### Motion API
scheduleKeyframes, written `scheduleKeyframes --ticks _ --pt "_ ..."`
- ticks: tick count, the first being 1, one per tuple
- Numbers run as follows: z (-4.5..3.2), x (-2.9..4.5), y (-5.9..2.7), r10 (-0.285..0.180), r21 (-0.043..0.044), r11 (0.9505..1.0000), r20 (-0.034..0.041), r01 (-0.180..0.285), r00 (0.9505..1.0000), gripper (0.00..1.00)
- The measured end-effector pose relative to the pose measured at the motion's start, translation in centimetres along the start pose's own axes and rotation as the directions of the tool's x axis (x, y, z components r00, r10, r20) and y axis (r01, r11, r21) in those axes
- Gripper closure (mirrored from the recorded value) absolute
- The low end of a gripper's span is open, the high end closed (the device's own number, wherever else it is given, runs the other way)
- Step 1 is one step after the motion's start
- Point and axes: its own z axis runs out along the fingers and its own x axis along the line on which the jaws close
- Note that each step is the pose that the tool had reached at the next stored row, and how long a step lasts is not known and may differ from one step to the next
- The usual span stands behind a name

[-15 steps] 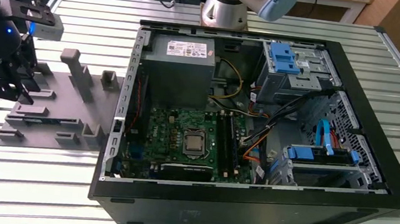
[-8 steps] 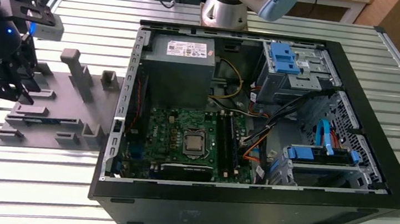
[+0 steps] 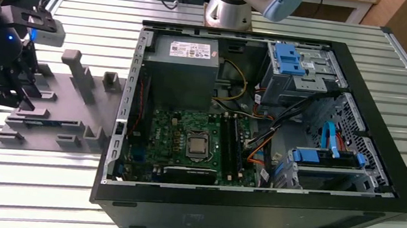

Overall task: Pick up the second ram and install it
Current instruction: 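Pick up the second ram and move it above second insertion slot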

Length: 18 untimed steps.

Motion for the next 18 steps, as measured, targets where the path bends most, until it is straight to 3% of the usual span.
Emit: scheduleKeyframes --ticks 18 --pt "3.00 0.51 0.03 -0.005 -0.0004 1.0000 -0.0006 0.005 1.0000 0.63"
